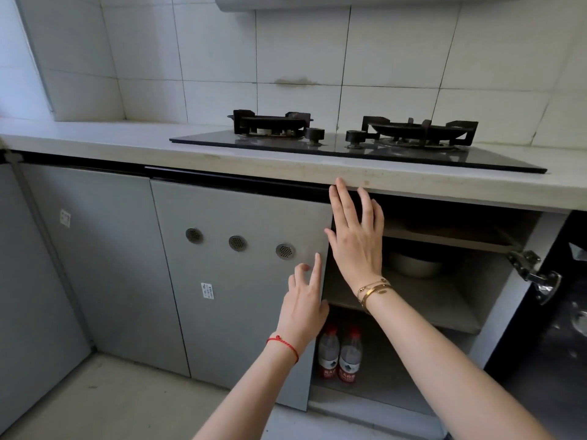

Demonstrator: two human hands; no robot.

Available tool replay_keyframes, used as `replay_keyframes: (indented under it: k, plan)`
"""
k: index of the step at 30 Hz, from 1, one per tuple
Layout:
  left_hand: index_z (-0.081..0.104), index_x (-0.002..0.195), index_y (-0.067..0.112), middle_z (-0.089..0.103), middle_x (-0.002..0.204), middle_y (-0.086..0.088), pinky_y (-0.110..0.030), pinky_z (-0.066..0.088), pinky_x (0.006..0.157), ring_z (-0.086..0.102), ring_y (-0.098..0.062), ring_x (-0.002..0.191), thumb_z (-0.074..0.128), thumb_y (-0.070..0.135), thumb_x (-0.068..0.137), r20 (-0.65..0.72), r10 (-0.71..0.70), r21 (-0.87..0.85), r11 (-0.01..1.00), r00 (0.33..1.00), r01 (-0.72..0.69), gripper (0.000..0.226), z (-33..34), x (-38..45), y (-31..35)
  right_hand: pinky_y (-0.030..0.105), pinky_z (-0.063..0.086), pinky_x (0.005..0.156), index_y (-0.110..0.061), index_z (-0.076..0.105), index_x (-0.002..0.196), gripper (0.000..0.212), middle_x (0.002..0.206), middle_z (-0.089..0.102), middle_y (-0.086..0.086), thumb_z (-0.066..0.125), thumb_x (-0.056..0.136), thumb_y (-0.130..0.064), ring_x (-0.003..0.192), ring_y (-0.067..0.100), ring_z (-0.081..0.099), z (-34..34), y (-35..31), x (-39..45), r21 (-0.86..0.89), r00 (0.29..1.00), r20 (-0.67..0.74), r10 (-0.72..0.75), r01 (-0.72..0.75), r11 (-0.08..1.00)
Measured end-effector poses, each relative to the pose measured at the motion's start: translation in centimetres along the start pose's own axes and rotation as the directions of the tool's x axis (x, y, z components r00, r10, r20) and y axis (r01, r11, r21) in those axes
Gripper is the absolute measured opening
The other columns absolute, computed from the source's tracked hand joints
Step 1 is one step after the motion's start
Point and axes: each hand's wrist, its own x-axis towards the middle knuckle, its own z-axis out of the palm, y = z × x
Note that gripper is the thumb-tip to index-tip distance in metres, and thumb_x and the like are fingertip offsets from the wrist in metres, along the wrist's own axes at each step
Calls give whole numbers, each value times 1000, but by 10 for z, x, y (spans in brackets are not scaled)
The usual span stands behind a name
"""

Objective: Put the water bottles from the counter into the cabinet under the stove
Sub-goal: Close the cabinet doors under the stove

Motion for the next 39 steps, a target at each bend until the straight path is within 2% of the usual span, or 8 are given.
replay_keyframes:
  k: [5, 10, 15, 18, 21, 29, 34, 39]
  plan:
    - [-5, 154, 21, 25, 143, -13, -37, 55, 81, 39, -32, 120, 57, 13, 88, -5, 6, -9, 1000, 1000, -6, 90, 1, -3, -1, 51, 26, 116, -16, 14, 154, 80, 163, 13, 2, 59, 90, -35, 145, 32, 22, -2, -1, -1, 20, 1000, -4, 4, -4, 1000]
    - [0, 154, 22, 29, 142, -10, -34, 51, 87, 39, -30, 122, 56, 15, 90, -1, 6, -45, 999, 1000, -6, 86, -10, -10, -2, 49, 25, 117, -18, 17, 154, 77, 161, 19, 1, 59, 91, -35, 145, 29, 25, -17, -1, -9, 104, 1000, 6, 25, -26, 994]
    - [8, 154, 20, 31, 143, -8, -33, 50, 89, 40, -27, 121, 56, 17, 91, -29, -2, -76, 997, 1000, -1, 80, -25, -26, 1, 49, 22, 118, -19, 19, 153, 75, 160, 24, 1, 57, 91, -37, 145, 27, 24, -48, 1, -34, 117, 995, 37, 89, -92, 989]
    - [14, 153, 19, 34, 142, -6, -33, 48, 93, 41, -25, 121, 56, 17, 91, -67, 43, -99, 994, 997, -50, 75, -34, -40, 11, 48, 21, 119, -19, 21, 153, 71, 159, 26, 0, 54, 92, -38, 145, 26, 24, -74, 4, -57, 123, 993, 40, 110, -115, 986]
    - [22, 151, 18, 37, 141, -5, -31, 45, 99, 42, -22, 123, 56, 16, 92, -126, 141, -132, 979, 982, -157, 68, -42, -57, 29, 47, 22, 119, -20, 22, 152, 69, 158, 29, -1, 54, 93, -38, 145, 24, 24, -102, 11, -85, 108, 986, 46, 158, -162, 981]
    - [33, 146, 19, 43, 141, 0, -23, 35, 104, 39, -17, 128, 53, 18, 94, -187, 389, -200, 884, 902, -423, 56, -53, -99, 97, 44, 28, 115, -17, 28, 150, 61, 154, 35, -1, 51, 96, -35, 142, 20, 30, -182, 39, -159, 33, 962, 21, 271, -271, 962]
    - [35, 145, 21, 43, 143, 3, -30, 38, 109, 39, -16, 131, 52, 22, 95, -185, 564, -248, 766, 805, -593, 52, -54, -103, 165, 43, 32, 113, -14, 37, 146, 55, 148, 43, 2, 53, 96, -30, 138, 23, 37, -240, 72, -204, -49, 934, -96, 345, -350, 935]
    - [38, 144, 17, 45, 144, 0, -38, 41, 106, 40, -21, 130, 50, 20, 95, -204, 677, -301, 644, 707, -704, 51, -47, -99, 241, 43, 32, 112, -11, 41, 144, 51, 146, 45, 5, 53, 96, -26, 135, 28, 40, -291, 113, -241, -184, 904, -169, 393, -421, 888]
